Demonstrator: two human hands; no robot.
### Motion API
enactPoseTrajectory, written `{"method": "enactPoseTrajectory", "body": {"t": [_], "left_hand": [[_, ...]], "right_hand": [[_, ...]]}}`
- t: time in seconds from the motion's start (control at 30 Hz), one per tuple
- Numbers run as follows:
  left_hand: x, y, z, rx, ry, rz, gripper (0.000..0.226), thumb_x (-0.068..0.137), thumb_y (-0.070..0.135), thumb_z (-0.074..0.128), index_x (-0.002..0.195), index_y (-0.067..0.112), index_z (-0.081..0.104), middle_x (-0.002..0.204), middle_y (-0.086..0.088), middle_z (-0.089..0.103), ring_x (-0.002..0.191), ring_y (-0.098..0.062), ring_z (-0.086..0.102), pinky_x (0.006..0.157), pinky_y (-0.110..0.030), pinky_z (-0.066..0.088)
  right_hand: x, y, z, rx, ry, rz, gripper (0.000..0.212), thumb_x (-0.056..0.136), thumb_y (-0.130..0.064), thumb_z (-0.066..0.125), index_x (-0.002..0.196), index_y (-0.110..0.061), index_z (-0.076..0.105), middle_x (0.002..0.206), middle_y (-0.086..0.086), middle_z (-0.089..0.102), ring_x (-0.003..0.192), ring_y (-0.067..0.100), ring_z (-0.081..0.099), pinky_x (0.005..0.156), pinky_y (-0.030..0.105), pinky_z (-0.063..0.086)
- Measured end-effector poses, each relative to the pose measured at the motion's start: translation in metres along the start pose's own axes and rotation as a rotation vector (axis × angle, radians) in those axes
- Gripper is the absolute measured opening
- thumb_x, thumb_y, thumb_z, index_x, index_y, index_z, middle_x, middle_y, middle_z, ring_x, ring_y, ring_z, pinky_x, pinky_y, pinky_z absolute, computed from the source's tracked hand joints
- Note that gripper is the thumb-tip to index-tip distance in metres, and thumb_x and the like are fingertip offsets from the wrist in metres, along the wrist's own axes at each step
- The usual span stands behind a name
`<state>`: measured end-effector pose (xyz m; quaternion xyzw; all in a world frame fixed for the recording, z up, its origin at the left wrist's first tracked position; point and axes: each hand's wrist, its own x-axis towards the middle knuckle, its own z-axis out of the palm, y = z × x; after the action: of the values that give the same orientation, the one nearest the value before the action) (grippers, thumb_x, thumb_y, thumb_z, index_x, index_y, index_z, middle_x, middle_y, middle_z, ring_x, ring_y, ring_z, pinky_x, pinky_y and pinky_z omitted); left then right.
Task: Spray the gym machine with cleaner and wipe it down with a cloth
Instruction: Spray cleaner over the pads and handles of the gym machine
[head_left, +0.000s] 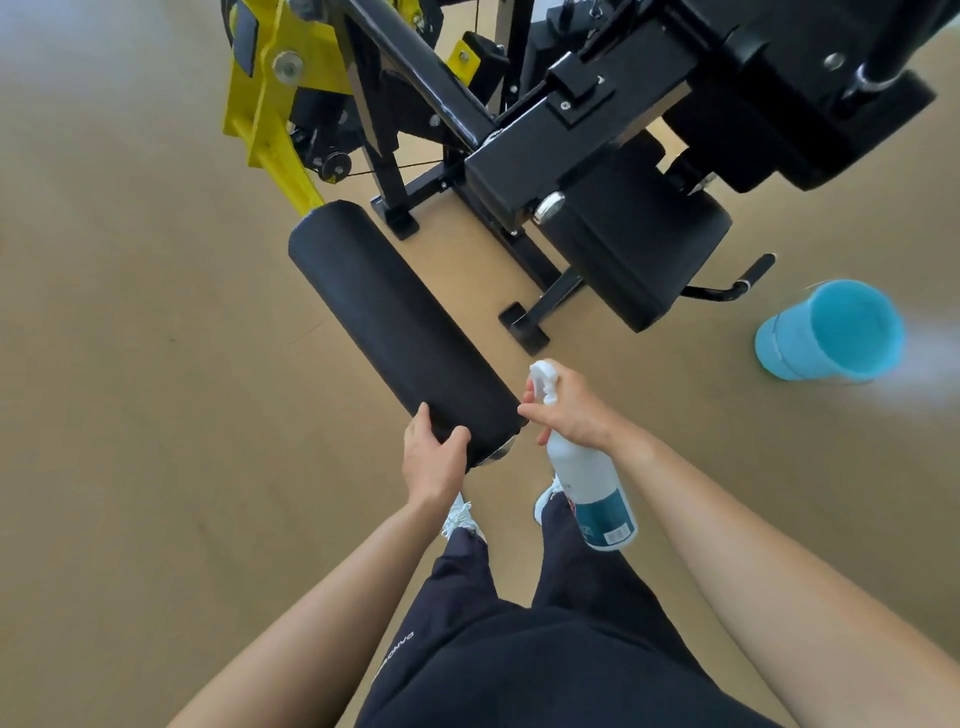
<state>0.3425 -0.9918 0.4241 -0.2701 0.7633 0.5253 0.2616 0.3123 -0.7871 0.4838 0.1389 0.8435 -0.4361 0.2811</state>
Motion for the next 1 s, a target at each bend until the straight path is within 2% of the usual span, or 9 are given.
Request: {"method": "enactPoseTrajectory", "body": {"t": [0.07,0.17,0.3,0.43,0.5,0.6,0.7,0.87,1.0], "left_hand": [[0.004,-0.004,0.0,-0.028,-0.061,-0.028,0.065,0.077,0.036,0.058,0.14,0.023,0.047,0.14,0.001,0.059,0.125,-0.024,0.058,0.098,-0.042,0.055],[0.002,-0.003,-0.003,-0.097,-0.108,-0.037,0.047,0.089,0.018,0.057,0.135,0.027,0.049,0.131,0.006,0.063,0.118,-0.018,0.059,0.085,-0.028,0.046],[-0.001,-0.006,-0.006,0.0,0.043,-0.073,0.067,0.096,0.015,0.056,0.158,0.016,0.032,0.152,0.002,0.043,0.134,-0.018,0.046,0.107,-0.037,0.042],[-0.017,-0.006,0.009,0.179,0.196,0.236,0.064,0.092,0.01,0.06,0.153,0.019,0.042,0.148,0.0,0.04,0.132,-0.02,0.049,0.112,-0.041,0.045],[-0.025,-0.003,0.022,0.314,0.171,0.367,0.064,0.091,0.008,0.062,0.152,0.021,0.046,0.156,0.003,0.037,0.142,-0.018,0.039,0.113,-0.031,0.039],[-0.03,-0.004,0.031,0.516,0.056,0.373,0.068,0.095,0.015,0.061,0.158,0.027,0.038,0.17,0.011,0.019,0.154,-0.012,0.019,0.114,-0.026,0.031],[-0.034,-0.015,0.028,0.723,0.057,0.375,0.075,0.095,0.016,0.06,0.162,0.032,0.029,0.172,0.015,0.01,0.157,-0.011,0.015,0.11,-0.032,0.045],[-0.048,-0.02,0.027,0.844,0.14,0.238,0.076,0.095,0.025,0.057,0.163,0.036,0.024,0.17,0.015,0.018,0.151,-0.015,0.034,0.098,-0.034,0.052],[-0.059,-0.007,0.038,0.676,0.117,-0.056,0.054,0.094,0.031,0.051,0.148,0.033,0.046,0.137,0.004,0.061,0.116,-0.026,0.062,0.087,-0.035,0.053]], "right_hand": [[-0.001,0.004,0.001,-0.016,0.024,-0.017,0.026,0.096,-0.025,0.071,0.095,-0.005,0.055,0.093,0.012,0.067,0.06,0.024,0.075,0.066,0.035,0.059],[-0.004,0.008,0.004,0.001,0.02,-0.014,0.032,0.095,-0.029,0.072,0.083,-0.004,0.056,0.075,0.013,0.068,0.055,0.025,0.074,0.075,0.045,0.06],[-0.007,0.011,0.001,-0.009,-0.046,-0.039,0.026,0.095,-0.029,0.07,0.092,-0.007,0.056,0.083,0.01,0.068,0.057,0.024,0.074,0.076,0.042,0.059],[-0.007,0.021,0.0,-0.028,-0.112,-0.099,0.017,0.093,-0.025,0.071,0.096,-0.022,0.055,0.097,0.001,0.063,0.062,0.026,0.074,0.067,0.047,0.063],[-0.005,0.026,-0.002,-0.013,-0.091,-0.103,0.022,0.094,-0.028,0.072,0.089,-0.018,0.053,0.088,0.002,0.065,0.057,0.024,0.073,0.063,0.043,0.059],[-0.004,0.034,-0.008,0.013,-0.045,-0.093,0.032,0.095,-0.033,0.072,0.084,-0.009,0.055,0.076,0.008,0.07,0.051,0.022,0.072,0.062,0.038,0.055],[-0.003,0.041,-0.022,0.026,-0.018,-0.11,0.031,0.096,-0.032,0.071,0.083,-0.009,0.056,0.074,0.006,0.069,0.051,0.02,0.072,0.063,0.04,0.057],[0.002,0.047,-0.044,0.012,-0.082,-0.201,0.017,0.094,-0.027,0.072,0.093,-0.022,0.056,0.085,-0.004,0.066,0.056,0.021,0.073,0.065,0.045,0.063],[0.002,0.045,-0.053,-0.011,-0.079,-0.217,0.025,0.096,-0.032,0.07,0.087,-0.012,0.056,0.079,0.002,0.07,0.054,0.018,0.073,0.068,0.042,0.059]]}}
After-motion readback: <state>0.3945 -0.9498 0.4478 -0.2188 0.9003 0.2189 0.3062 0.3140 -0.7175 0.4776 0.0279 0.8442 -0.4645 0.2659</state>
